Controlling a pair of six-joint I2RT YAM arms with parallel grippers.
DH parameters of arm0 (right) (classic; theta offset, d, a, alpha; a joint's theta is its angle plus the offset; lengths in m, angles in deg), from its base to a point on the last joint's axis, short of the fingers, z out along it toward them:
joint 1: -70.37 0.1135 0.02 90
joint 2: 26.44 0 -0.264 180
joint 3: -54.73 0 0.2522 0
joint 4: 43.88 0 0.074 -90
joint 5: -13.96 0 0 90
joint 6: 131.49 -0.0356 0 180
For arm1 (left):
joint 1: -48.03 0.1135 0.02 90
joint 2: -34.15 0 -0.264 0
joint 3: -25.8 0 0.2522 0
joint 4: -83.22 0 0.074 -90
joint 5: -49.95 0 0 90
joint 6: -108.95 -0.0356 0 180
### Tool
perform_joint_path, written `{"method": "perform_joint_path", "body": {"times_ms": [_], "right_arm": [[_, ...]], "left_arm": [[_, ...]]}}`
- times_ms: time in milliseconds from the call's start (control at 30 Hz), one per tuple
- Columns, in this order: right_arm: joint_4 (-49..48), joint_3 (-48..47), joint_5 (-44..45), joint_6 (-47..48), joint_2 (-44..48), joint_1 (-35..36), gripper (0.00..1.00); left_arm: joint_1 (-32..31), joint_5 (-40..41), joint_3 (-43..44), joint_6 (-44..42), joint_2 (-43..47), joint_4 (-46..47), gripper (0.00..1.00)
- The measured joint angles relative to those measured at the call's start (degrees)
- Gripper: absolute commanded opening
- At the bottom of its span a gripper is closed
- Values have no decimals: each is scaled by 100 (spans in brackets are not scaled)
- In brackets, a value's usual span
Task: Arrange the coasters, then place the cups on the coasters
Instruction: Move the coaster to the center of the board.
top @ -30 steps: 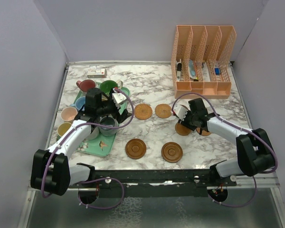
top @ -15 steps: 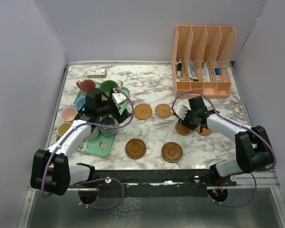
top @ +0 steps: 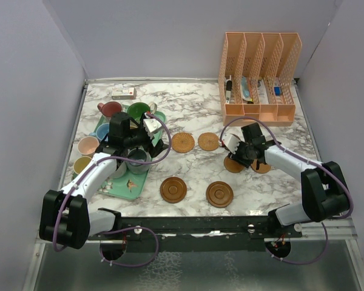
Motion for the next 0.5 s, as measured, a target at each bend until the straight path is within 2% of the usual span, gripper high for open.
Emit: {"method": "perform_joint_path", "body": {"times_ms": [500], "right_arm": [[328,-24,-157,24,79,0,42]], "left_arm": [[0,-11,-2,0,-2,22,95]]}}
